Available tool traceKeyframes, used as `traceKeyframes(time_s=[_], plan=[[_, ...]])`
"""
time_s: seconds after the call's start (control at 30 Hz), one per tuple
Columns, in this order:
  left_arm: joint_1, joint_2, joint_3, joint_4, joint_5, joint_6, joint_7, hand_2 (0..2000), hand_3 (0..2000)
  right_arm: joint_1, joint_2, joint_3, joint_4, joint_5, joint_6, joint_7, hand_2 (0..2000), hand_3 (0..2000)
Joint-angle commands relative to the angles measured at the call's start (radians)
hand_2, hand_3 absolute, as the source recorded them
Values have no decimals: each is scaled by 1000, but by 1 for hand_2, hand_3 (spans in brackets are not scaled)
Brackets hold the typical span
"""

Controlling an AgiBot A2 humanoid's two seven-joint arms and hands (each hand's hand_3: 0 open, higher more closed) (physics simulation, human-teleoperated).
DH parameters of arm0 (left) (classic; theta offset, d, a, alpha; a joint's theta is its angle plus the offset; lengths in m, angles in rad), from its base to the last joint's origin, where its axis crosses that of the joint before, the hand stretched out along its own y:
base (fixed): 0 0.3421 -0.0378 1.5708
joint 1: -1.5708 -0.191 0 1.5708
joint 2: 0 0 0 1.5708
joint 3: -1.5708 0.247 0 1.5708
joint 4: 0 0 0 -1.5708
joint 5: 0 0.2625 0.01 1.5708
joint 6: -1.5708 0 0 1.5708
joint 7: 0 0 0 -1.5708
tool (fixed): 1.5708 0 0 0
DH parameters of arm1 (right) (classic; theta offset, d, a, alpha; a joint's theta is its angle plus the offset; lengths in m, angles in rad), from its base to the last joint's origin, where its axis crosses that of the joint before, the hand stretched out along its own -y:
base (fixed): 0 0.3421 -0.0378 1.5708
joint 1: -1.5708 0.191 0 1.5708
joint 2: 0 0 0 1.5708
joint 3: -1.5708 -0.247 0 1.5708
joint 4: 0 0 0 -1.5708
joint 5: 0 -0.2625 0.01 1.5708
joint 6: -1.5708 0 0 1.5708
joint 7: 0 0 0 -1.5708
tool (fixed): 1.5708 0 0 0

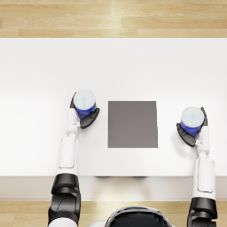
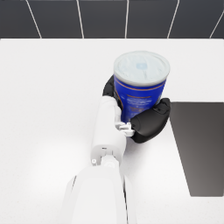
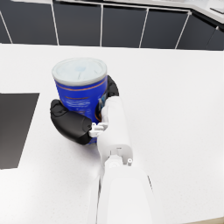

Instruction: Pick up the blue can on the left and place it in the middle, then pick up the blue can on the right and place it on top of the can in the middle

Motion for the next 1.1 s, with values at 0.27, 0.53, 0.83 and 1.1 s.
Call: traceKeyframes(time_s=[0.27,0.53,0.83,1.1], plan=[[-101,-12,36,-434,1,-16,1,2000,1520,-31,-12,25,312,0,69,11,2000,1520],[-129,-5,178,-599,1,-26,0,2000,1520,2,-31,110,492,0,65,12,2000,1520],[-115,27,316,-526,-141,-29,1,2000,1520,32,-54,151,534,0,67,12,2000,1520],[-120,49,398,-404,-195,-33,3,2000,1520,42,-69,152,551,0,71,11,2000,1520]])
